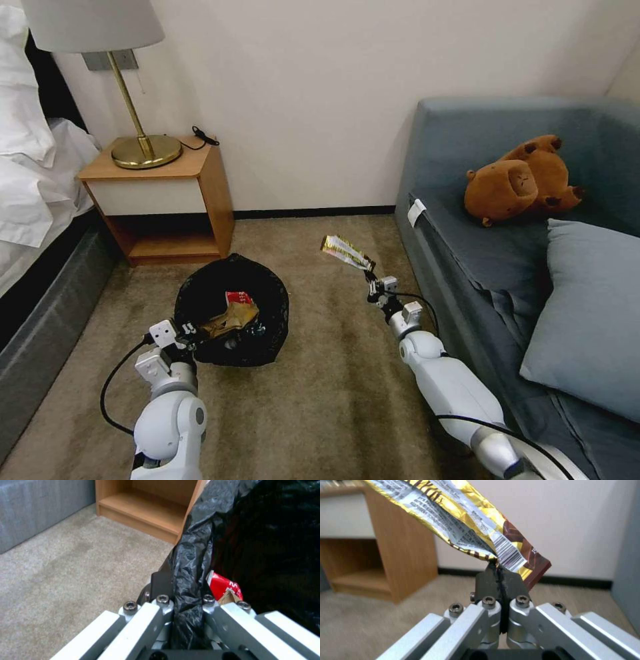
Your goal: Pick up the trash bin, then pick up the garbage on the floor and place it into the trash bin.
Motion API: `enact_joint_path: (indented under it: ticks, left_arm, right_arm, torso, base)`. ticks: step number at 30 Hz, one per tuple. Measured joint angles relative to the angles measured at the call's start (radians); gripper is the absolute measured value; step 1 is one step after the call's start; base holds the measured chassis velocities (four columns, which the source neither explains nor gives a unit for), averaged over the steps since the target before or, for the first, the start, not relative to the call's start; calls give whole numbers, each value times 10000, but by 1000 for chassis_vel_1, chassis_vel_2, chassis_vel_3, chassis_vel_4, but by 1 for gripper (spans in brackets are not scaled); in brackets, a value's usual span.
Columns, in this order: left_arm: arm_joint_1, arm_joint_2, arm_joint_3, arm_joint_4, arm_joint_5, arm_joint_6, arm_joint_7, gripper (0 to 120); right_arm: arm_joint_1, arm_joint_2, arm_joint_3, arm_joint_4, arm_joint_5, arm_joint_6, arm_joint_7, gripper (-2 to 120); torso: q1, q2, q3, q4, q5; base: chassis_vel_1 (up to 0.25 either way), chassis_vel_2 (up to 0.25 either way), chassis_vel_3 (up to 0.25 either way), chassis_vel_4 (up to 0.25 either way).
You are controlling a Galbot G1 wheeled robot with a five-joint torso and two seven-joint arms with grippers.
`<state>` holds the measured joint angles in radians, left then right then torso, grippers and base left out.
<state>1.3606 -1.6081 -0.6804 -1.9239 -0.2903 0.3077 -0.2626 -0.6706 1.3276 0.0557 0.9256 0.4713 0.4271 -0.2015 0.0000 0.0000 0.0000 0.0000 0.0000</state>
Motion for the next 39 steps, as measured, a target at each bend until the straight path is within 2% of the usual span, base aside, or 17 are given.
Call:
enact_joint_path:
  ticks: [1, 3, 5, 6, 16, 21, 33, 39]
  left_arm:
    - [0, 0, 0, 0, 0, 0, 0, 1]
    - [-2, 0, 42, 34, 4, 33, -25, 1]
    - [-6, 0, 43, 41, 1, 38, -31, 1]
    - [-36, 0, 43, 52, -37, 62, -57, 1]
    - [-168, 0, 4, 122, -181, 131, -110, 1]
    - [-262, 0, 38, 252, -182, 130, -121, 1]
    - [-390, 0, 116, 367, -128, 111, -158, 1]
    - [-353, 0, 117, 376, -212, 111, -214, 1]
  right_arm:
    - [0, 0, 0, 0, 0, 0, 0, 0]
    - [-189, -104, -327, 1109, 5, -220, 303, 0]
    - [-226, -122, -423, 1384, 5, -283, 362, 0]
    - [-294, -148, -625, 1968, 4, -415, 487, 0]
    - [-295, -297, -1506, 3705, -18, -794, 962, 0]
    - [-180, -549, -2430, 4586, -56, -1054, 1278, 0]
    - [-85, -449, -4212, 5278, -132, -1435, 2050, 0]
    - [50, -328, -5073, 5311, 356, -1740, 2470, 0]
  torso:
    - [0, 0, 0, 0, 0]
    - [0, 0, 0, -1, -1]
    - [0, 0, 0, -1, 0]
    - [0, 0, 0, 0, -1]
    - [0, 0, 0, 0, -1]
    - [0, 0, 0, 0, -1]
    - [0, 0, 0, 0, -1]
    - [0, 0, 0, 0, -2]
  base:
    - [0, 0, 0, 0]
    - [0, 0, 0, 0]
    - [0, 0, 0, 0]
    - [0, 0, 0, 0]
    - [0, 0, 0, 0]
    - [0, 0, 0, 0]
    - [0, 0, 0, 0]
    - [0, 0, 0, 0]
